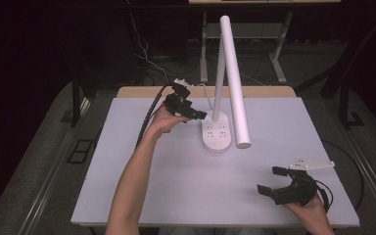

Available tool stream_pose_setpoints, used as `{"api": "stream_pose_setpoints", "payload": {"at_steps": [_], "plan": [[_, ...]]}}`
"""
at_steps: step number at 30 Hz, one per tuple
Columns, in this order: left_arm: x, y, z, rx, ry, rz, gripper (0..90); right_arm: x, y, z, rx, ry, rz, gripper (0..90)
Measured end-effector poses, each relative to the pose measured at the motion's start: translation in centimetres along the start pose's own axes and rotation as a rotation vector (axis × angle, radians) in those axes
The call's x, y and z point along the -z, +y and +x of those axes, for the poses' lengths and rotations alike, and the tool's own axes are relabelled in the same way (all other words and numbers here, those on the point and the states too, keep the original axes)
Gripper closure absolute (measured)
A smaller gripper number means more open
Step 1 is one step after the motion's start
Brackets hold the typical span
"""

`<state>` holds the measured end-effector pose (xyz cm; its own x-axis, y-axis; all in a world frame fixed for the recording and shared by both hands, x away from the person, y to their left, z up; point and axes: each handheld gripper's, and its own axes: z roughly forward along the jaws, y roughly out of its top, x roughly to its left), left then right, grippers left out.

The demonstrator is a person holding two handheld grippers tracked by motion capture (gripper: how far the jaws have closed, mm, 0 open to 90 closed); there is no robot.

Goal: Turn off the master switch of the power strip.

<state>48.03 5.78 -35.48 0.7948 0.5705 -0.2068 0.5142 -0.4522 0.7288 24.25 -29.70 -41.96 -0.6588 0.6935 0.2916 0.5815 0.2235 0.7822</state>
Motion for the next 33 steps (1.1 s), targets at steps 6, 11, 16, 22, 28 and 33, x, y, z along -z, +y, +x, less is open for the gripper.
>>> {"api": "stream_pose_setpoints", "payload": {"at_steps": [6,11,16,22,28,33], "plan": [[-0.4,-0.2,0.9,0.042,0.007,-0.033,16.4,0.0,0.0,0.0,-0.004,0.001,0.003,0.2],[-0.8,-0.3,1.2,0.065,-0.004,-0.059,22.3,0.0,0.0,0.0,-0.004,0.002,0.004,0.2],[-1.4,-0.4,1.3,0.082,-0.011,-0.073,30.3,0.0,0.0,0.0,-0.004,0.003,0.005,0.2],[-2.2,-0.6,1.3,0.083,-0.048,-0.08,49.9,0.0,0.0,0.1,-0.002,0.005,0.007,0.3],[-3.0,-0.8,1.4,0.099,-0.061,-0.066,68.6,0.1,-0.1,0.0,0.002,0.007,0.004,0.3],[-3.7,-0.9,1.3,0.127,-0.04,-0.069,80.7,0.0,-0.1,0.1,0.005,0.008,0.005,0.3]]}}
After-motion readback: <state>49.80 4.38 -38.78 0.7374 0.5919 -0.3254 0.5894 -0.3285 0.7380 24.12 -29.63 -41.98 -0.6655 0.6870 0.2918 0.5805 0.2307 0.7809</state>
